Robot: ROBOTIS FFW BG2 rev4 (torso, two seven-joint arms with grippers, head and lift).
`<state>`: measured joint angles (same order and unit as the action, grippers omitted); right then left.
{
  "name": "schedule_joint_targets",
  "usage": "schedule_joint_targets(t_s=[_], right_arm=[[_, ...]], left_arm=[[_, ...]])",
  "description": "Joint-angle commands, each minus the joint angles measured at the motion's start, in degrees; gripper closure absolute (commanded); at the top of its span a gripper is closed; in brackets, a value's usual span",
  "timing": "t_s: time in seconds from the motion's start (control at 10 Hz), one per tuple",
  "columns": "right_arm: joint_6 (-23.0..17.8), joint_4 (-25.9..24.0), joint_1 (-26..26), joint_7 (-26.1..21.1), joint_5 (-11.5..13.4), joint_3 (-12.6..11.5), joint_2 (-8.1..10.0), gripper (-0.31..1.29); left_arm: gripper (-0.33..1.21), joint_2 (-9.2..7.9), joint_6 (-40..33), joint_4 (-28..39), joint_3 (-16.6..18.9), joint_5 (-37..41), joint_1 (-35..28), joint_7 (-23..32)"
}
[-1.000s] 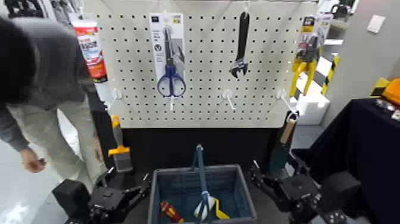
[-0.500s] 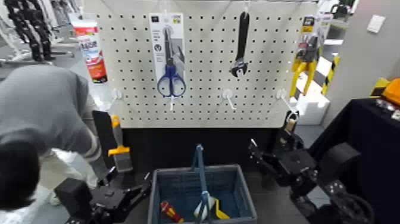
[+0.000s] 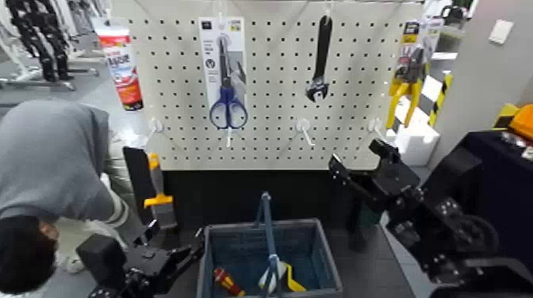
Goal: Put the black wrench into the crate.
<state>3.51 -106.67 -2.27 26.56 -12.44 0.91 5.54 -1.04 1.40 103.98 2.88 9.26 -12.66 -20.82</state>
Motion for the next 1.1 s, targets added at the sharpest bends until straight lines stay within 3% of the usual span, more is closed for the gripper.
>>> schedule_joint_targets(t_s=[0.1,0.5,1.1], right_arm=[[0.36,1.99,-4.06,1.66,-1.19,-0.03,0.09,0.16],[0.45,5.07,-9.42,4.38,-2.68,0.5,0.09,0.16],[-3.86,12.89,-17.15,7.19,-5.67,2.61,-0.09,0.16]], left_arm=[[0.14,-0.02,0.1,0.0,-0.16,0.06,0.18,0.08],[0.14,0.07,0.18,-0.09,-0.34,0.06,0.53,-0.01],[0.14,-0.11,0.1,-0.27,-0.42,0.15,1.06,-0.09]])
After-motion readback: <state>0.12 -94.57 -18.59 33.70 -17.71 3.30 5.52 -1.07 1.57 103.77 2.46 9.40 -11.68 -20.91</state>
